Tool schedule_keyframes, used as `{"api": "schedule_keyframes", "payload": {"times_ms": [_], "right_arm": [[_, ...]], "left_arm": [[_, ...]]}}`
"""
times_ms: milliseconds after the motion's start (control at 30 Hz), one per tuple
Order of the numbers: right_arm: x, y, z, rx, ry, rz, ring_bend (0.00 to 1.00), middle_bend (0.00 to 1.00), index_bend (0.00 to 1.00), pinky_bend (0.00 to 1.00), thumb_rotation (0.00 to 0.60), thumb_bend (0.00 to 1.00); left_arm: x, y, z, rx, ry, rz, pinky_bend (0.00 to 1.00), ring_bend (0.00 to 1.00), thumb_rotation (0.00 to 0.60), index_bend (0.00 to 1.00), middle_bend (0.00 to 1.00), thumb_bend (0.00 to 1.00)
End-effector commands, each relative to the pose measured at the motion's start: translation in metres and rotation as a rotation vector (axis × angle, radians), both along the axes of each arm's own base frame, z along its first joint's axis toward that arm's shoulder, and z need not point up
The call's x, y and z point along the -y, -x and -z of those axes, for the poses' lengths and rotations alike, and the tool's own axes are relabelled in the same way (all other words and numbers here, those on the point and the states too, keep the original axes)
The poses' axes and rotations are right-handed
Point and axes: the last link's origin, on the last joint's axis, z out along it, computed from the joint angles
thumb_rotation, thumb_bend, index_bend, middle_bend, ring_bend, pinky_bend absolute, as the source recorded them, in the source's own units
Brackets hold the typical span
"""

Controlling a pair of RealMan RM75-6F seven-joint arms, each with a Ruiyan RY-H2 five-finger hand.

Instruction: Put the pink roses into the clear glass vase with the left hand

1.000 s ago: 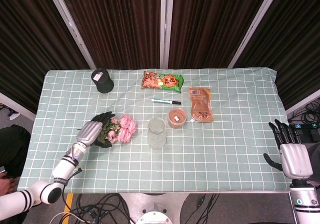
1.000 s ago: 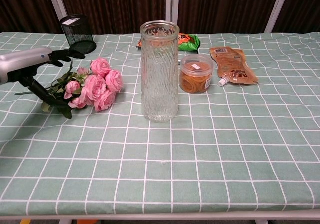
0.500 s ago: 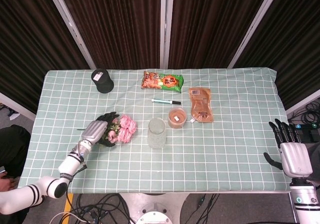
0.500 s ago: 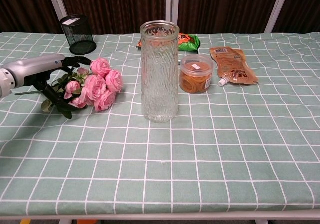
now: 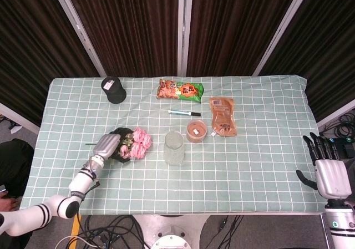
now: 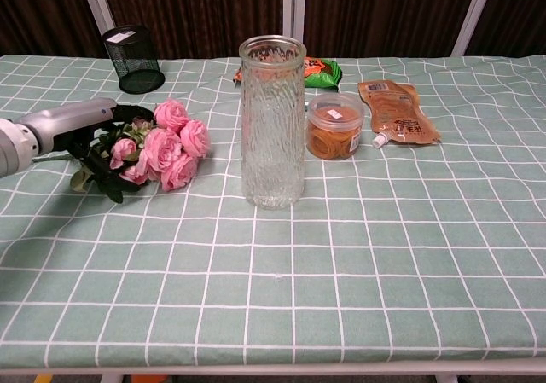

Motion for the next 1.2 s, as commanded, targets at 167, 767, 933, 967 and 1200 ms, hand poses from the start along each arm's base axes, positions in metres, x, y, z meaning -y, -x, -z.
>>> {"api": "schedule_keyframes", "payload": {"times_ms": [167,767,933,967,1200], "right_arm": [[0.001,0.002,0.001,0.002,-0.004,0.006,0.00,0.00,0.00,0.00,0.600,0.13],[-0.002,0.003,-0.002,0.002,0.003,0.011,0.00,0.00,0.00,0.00,0.600,0.13],[-0.009,0.008,0.003,0.008,-0.011,0.017,0.00,0.00,0.00,0.00,0.600,0.13],[-0.011,0.010,0.004,0.013,-0.014,0.019,0.00,0.00,0.00,0.00,0.600,0.13],[-0.024,0.022,0.013,-0.007,-0.025,0.021,0.00,0.00,0.00,0.00,0.600,0.13]], "left_arm": [[0.001,0.003,0.004,0.015,-0.011,-0.021,0.35,0.23,0.600,0.32,0.29,0.16],[0.006,0.005,-0.037,0.140,-0.147,-0.057,0.45,0.36,0.600,0.50,0.46,0.22],[0.006,0.007,-0.058,0.187,-0.225,-0.063,0.47,0.38,0.600,0.52,0.48,0.23],[0.005,0.006,-0.063,0.194,-0.240,-0.062,0.48,0.39,0.600,0.52,0.48,0.23],[-0.001,0.002,-0.096,0.225,-0.345,-0.053,0.49,0.39,0.600,0.52,0.49,0.23]]}}
